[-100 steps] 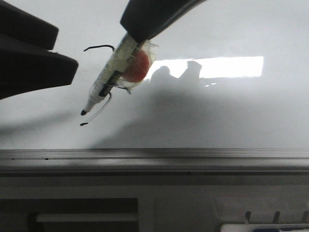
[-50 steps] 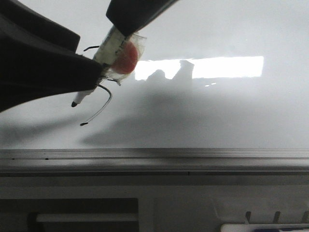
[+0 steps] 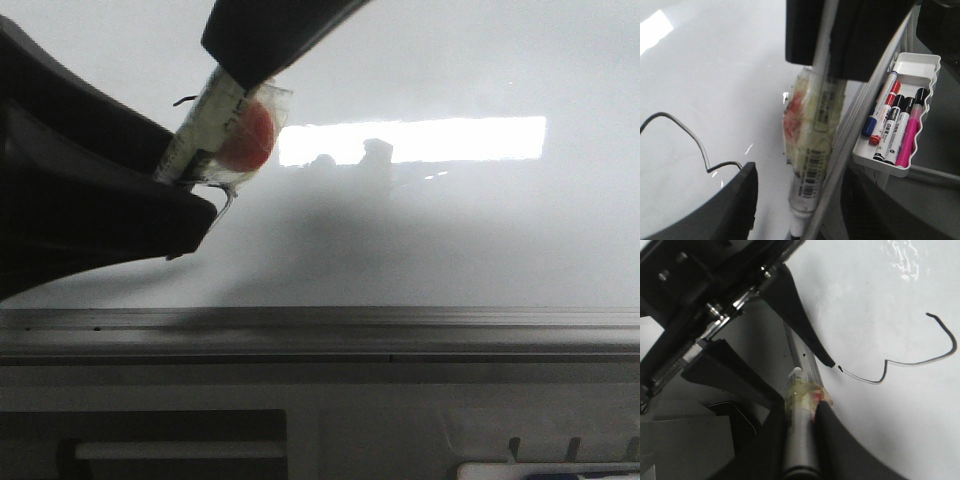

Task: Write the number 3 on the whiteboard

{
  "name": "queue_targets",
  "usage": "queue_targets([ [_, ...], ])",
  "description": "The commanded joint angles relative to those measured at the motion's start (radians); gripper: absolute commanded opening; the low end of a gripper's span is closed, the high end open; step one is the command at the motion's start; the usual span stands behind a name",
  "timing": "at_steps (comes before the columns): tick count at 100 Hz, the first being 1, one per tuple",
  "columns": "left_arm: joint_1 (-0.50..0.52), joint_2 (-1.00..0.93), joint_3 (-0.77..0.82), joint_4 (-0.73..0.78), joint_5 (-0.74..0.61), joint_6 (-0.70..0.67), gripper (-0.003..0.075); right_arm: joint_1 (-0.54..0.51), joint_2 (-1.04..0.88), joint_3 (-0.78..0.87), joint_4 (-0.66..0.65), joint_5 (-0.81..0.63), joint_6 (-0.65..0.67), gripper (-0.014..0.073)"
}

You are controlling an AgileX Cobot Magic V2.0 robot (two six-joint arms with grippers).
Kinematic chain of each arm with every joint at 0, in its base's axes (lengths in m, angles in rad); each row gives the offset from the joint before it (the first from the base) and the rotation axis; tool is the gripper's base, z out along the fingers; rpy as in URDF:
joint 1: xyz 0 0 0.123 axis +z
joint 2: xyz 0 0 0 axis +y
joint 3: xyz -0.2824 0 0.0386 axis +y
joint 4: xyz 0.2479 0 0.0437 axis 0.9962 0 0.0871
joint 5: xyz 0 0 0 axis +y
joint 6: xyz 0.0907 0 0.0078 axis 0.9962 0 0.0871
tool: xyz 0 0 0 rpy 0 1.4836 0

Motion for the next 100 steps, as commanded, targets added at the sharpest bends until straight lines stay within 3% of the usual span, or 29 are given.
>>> queue_targets([
  [1,-0.004,0.012,-0.031,-0.007,-0.068,-0.01,0.0304,0.0,-0.029,-0.035,0.037,-0.032,-0.012,-0.006],
  [14,-0.004,0.025,-0.031,-0.007,-0.07,-0.01,0.0217,0.0,-0.029,-0.035,0.042,-0.018,-0.012,-0.006],
  [35,-0.004,0.023,-0.031,-0.007,-0.072,-0.01,-0.0019,0.0,-0.029,-0.035,0.042,-0.008,-0.012,-0.006],
  [58,-0.008,0.023,-0.031,-0.007,-0.072,-0.01,-0.002,0.0,-0.029,-0.035,0.043,-0.001,-0.012,-0.0039],
  [65,-0.008,0.023,-0.031,-0.027,-0.072,-0.012,-0.002,0.0,-0.029,-0.035,0.043,-0.004,-0.012,0.0083],
  [74,-0.008,0.023,-0.031,-0.099,-0.072,-0.012,-0.0021,-0.009,-0.029,-0.035,0.043,-0.034,-0.012,0.0357],
  [77,-0.008,0.023,-0.031,-0.15,-0.072,-0.012,-0.0021,-0.014,-0.029,-0.035,0.043,-0.049,-0.012,0.0459],
  [84,-0.003,0.023,-0.031,-0.31,-0.064,-0.012,-0.0021,-0.03,-0.031,-0.038,0.043,-0.07,-0.012,0.0601],
  [90,0.011,0.023,-0.031,-0.45,-0.06,-0.012,-0.0021,-0.049,-0.039,-0.04,0.043,-0.074,-0.012,0.0645],
  [100,0.05,0.025,-0.031,-0.668,-0.054,-0.012,-0.0021,-0.068,-0.054,-0.04,0.043,-0.074,-0.012,0.0622],
])
